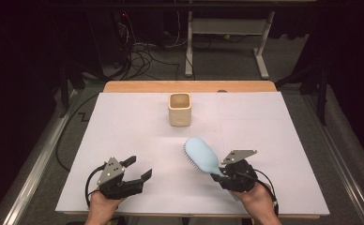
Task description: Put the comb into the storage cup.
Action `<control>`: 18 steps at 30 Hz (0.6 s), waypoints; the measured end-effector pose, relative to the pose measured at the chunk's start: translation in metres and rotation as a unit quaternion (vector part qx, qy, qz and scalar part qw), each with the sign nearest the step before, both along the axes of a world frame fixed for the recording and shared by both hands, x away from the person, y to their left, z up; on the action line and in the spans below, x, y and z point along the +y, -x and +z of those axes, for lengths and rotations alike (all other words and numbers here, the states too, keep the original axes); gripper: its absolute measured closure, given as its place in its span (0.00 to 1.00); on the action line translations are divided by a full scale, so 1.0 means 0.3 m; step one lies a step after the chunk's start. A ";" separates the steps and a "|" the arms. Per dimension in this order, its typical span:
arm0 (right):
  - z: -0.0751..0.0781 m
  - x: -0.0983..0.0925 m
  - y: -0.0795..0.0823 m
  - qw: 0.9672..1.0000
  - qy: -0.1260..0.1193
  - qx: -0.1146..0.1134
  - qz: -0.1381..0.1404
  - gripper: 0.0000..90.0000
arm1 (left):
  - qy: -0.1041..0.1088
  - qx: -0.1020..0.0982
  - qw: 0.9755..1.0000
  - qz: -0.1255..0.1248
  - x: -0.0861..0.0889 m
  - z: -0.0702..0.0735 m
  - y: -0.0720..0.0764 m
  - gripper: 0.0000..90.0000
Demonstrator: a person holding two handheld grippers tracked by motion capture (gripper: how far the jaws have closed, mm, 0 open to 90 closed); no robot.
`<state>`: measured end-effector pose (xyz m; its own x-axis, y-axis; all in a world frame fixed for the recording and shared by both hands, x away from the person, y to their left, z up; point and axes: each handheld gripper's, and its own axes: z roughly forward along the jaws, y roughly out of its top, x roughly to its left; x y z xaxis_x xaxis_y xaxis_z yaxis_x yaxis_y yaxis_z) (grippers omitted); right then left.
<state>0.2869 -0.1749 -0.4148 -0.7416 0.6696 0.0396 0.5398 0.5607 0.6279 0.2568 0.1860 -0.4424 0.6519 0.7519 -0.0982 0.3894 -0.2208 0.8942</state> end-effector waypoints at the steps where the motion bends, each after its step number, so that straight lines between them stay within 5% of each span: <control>1: 0.000 0.000 0.000 1.000 -0.001 0.000 0.000 0.78 | -0.001 0.002 1.000 -0.003 -0.007 0.001 -0.003 0.28; 10: 0.000 0.001 0.002 1.000 0.000 0.001 0.002 0.78 | -0.012 0.020 0.999 -0.032 -0.061 0.001 -0.027 0.30; 18: 0.000 0.006 0.002 1.000 -0.001 0.001 0.003 0.78 | -0.005 0.014 0.999 -0.047 -0.095 0.006 -0.039 0.32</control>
